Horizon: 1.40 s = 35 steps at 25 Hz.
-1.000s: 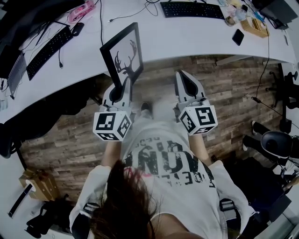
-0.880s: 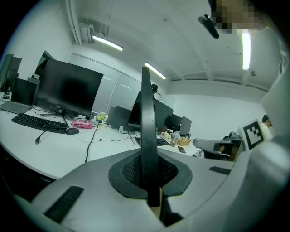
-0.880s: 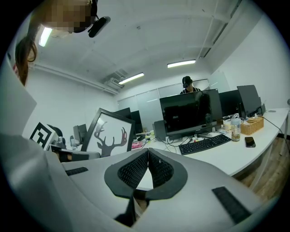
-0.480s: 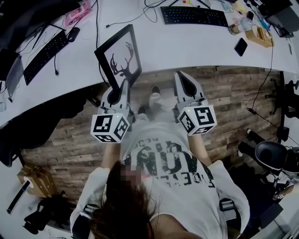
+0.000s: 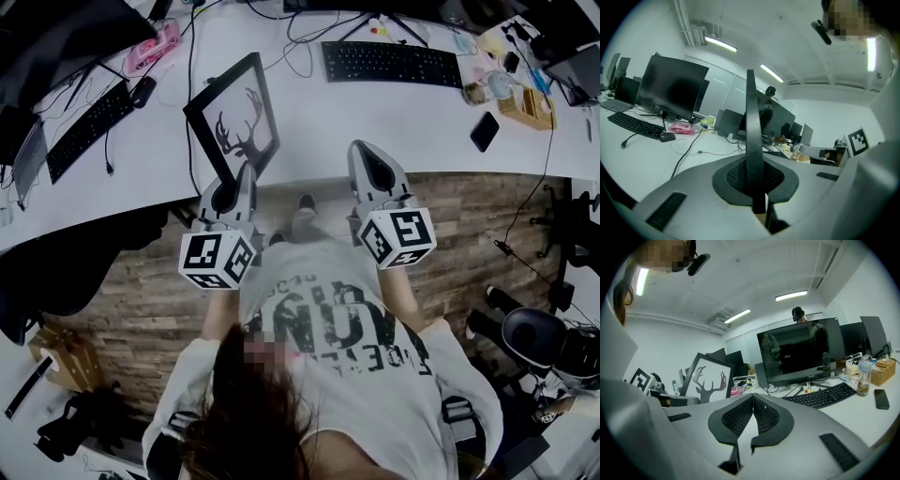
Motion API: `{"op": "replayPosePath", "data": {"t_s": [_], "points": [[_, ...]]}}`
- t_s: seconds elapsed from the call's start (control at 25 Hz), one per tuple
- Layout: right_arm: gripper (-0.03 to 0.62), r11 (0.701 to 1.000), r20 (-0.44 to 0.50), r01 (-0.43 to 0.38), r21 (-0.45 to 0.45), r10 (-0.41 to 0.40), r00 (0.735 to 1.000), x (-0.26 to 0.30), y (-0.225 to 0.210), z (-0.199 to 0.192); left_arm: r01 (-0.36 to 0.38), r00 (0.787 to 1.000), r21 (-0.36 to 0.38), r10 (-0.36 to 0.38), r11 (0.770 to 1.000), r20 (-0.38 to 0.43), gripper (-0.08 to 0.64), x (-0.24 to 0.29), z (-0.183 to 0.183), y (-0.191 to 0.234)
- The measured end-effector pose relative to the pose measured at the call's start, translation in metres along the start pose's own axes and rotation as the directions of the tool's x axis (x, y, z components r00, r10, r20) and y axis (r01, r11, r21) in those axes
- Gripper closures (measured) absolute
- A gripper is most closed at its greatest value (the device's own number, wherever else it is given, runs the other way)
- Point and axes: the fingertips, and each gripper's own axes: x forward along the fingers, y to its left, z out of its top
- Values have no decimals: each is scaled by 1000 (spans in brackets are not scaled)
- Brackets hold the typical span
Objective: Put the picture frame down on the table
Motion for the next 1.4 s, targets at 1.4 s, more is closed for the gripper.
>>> {"op": "replayPosePath", "data": {"t_s": [1.4], "points": [[591,999,9,3,36,-4,1000,62,-56,25,-23,1000,-4,23,1000,6,552,74,33,17]]}}
